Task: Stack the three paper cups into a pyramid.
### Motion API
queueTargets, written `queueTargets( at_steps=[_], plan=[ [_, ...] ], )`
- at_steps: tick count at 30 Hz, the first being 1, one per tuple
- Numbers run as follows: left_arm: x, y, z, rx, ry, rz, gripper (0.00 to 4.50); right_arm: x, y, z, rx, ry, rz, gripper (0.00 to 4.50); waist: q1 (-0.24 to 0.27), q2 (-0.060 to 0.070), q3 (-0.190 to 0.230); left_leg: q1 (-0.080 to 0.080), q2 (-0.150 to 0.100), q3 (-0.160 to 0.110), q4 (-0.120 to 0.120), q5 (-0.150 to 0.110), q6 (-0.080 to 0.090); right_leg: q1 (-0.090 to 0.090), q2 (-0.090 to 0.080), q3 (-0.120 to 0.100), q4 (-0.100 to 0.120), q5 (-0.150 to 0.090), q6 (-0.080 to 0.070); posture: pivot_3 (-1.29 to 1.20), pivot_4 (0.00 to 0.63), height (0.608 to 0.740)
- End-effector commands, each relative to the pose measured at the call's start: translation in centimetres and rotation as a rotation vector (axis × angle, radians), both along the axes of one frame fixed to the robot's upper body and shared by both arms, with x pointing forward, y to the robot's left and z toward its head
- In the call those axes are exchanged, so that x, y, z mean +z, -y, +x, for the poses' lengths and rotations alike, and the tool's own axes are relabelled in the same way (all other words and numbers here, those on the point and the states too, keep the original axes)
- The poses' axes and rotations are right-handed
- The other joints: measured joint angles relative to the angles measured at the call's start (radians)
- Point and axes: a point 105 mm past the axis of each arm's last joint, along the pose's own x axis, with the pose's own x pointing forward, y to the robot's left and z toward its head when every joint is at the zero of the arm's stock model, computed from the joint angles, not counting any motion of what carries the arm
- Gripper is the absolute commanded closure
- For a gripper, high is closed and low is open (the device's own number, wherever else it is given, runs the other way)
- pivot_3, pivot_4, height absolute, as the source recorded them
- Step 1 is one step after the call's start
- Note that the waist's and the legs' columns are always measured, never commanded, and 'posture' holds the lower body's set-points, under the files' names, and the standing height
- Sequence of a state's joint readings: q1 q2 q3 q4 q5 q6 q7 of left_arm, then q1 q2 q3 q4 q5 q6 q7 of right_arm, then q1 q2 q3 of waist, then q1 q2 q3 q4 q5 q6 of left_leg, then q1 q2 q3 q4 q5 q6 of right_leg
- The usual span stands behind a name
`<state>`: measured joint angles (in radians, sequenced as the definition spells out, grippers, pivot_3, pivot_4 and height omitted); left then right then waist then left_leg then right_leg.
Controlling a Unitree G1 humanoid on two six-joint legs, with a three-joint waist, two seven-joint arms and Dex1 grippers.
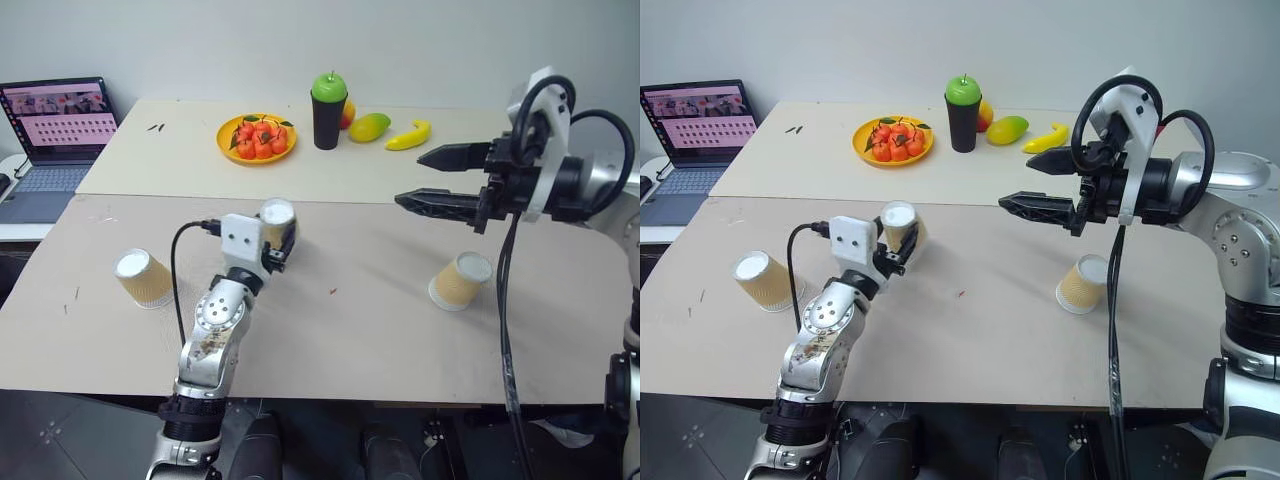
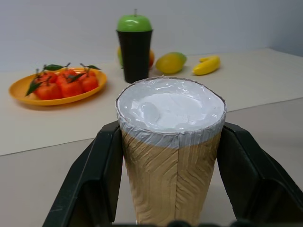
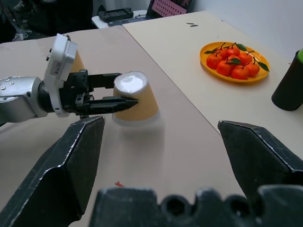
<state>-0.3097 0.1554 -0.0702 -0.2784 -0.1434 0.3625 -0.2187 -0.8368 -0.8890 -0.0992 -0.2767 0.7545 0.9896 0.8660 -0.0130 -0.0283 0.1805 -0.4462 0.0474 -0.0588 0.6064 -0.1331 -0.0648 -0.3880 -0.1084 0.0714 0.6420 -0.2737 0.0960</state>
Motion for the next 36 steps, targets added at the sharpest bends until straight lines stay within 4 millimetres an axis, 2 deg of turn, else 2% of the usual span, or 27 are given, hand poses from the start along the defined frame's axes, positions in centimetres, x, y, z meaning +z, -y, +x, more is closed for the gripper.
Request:
queueTargets(
  at_steps=[1, 3, 7, 13, 16, 23, 30, 36],
  plan=[
    [2.8, 1.8, -0.6, -0.215, 0.067, 0.054, 2.07, 1.4, 0.1, -0.9, 0.001, 0.085, 0.034, 0.00, 0.000, 0.000, 0.000, 0.000, 0.000, 0.000, 0.000, 0.000, 0.000, 0.000, 0.000, 0.000, 0.000, 0.000, 0.000, 0.00, 0.150, 0.735],
    [3.5, 1.6, -0.4, -0.352, 0.053, 0.093, 2.07, 1.2, 0.1, -1.1, -0.008, 0.085, 0.041, 0.00, 0.000, 0.000, 0.000, 0.000, 0.000, 0.000, 0.000, 0.000, 0.000, 0.000, 0.000, 0.000, 0.000, 0.000, 0.000, 0.00, 0.150, 0.735],
    [3.8, 1.3, -0.1, -0.547, 0.005, 0.145, 2.07, 0.9, 0.2, -1.5, -0.027, 0.091, 0.054, 0.00, -0.005, 0.000, 0.000, 0.000, 0.000, 0.000, 0.000, 0.000, 0.000, 0.000, 0.000, 0.000, -0.001, 0.000, 0.000, 0.00, 0.150, 0.735],
    [3.3, 3.5, -0.2, -0.790, -0.028, 0.196, 2.07, 0.7, 0.6, -2.1, -0.071, 0.104, 0.063, 0.00, 0.001, 0.000, 0.000, -0.001, 0.000, 0.000, -0.001, 0.000, 0.001, 0.000, 0.000, 0.000, -0.001, -0.001, 0.001, 0.00, 0.150, 0.735],
    [2.7, 4.2, -0.2, -0.846, -0.032, 0.217, 2.07, 0.8, 0.6, -2.5, -0.079, 0.107, 0.067, 0.00, -0.001, 0.000, 0.000, -0.001, 0.000, 0.000, 0.000, 0.000, 0.001, 0.000, 0.000, 0.000, -0.001, -0.001, 0.001, 0.00, 0.150, 0.735],
    [-0.1, 7.4, -1.1, -1.009, -0.052, 0.252, 2.07, 0.9, 0.3, -3.6, -0.054, 0.089, 0.070, 0.00, -0.003, 0.000, 0.000, -0.001, 0.000, 0.000, 0.000, 0.000, 0.001, 0.000, 0.000, 0.000, 0.000, -0.001, 0.000, 0.00, 0.150, 0.735],
    [-1.4, 8.3, -1.5, -1.052, -0.045, 0.270, 2.07, -0.5, 0.7, -4.3, -0.024, -0.004, 0.020, 0.00, -0.002, 0.000, 0.000, -0.001, 0.000, 0.000, 0.000, 0.000, 0.001, 0.000, 0.000, 0.000, 0.000, -0.001, 0.000, 0.00, 0.150, 0.735],
    [-1.6, 8.2, -1.3, -1.044, -0.030, 0.278, 2.07, -2.2, 2.9, -4.8, -0.057, -0.096, -0.095, 0.00, 0.001, 0.000, 0.000, -0.001, 0.000, 0.000, 0.000, 0.000, 0.001, 0.000, 0.000, 0.000, -0.001, -0.001, 0.001, 0.00, 0.150, 0.735]
  ],
)
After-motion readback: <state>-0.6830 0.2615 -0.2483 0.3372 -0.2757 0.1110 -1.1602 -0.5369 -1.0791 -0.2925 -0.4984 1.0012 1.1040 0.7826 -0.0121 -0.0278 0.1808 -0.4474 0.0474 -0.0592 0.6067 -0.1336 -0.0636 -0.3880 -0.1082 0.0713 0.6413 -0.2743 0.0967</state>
